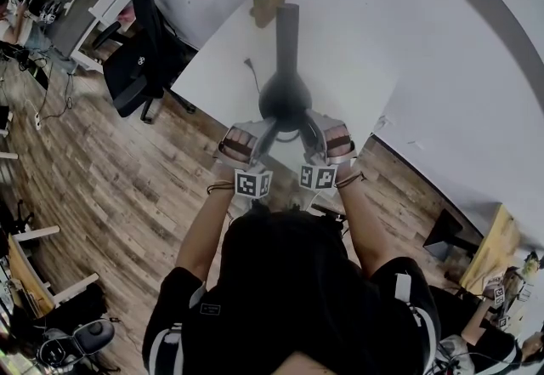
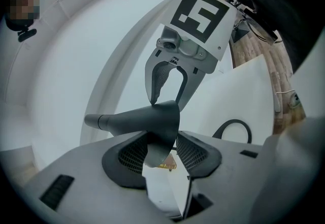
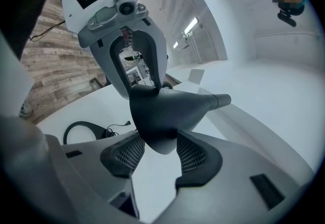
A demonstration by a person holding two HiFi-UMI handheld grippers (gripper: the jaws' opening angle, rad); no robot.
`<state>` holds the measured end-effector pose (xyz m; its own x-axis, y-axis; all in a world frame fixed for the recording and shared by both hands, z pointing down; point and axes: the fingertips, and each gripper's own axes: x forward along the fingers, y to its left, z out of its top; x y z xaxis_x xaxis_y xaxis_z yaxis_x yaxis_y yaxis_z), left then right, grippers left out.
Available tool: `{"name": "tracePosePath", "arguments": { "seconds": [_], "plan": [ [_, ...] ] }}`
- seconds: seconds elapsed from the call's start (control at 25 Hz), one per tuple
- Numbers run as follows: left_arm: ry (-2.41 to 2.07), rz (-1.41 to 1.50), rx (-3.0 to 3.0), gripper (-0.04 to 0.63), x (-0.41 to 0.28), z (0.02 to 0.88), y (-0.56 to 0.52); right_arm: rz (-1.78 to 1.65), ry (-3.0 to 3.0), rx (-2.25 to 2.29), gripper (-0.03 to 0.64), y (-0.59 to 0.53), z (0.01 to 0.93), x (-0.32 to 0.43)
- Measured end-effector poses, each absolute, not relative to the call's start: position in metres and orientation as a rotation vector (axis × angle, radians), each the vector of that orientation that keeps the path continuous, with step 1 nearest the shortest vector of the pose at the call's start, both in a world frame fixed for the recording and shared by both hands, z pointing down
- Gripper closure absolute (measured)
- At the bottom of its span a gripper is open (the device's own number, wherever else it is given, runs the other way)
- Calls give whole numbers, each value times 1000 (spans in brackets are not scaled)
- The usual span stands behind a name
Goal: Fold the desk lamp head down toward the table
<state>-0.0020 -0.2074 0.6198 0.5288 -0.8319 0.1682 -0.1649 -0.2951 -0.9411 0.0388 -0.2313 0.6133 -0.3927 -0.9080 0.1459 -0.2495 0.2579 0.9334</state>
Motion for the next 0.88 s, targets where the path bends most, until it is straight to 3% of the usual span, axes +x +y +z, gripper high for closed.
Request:
{"name": "tracePosePath", "arguments": {
  "seconds": [0.4, 0.56, 0.8, 0.88],
  "plan": [
    [810, -868, -1833, 392, -1, 627, -209, -1110, -1832, 995, 389, -232, 620, 37],
    [730, -921, -1925, 339, -2, 638, -204, -1050, -1851, 936, 368, -228, 628, 39],
    [889, -819, -2364, 327, -32, 622, -181, -802, -2006, 976, 366, -199, 616, 49],
    [1004, -704, -2511, 328, -44, 607, -181, -580, -2120, 1040, 412, -195, 608, 53]
  ]
}}
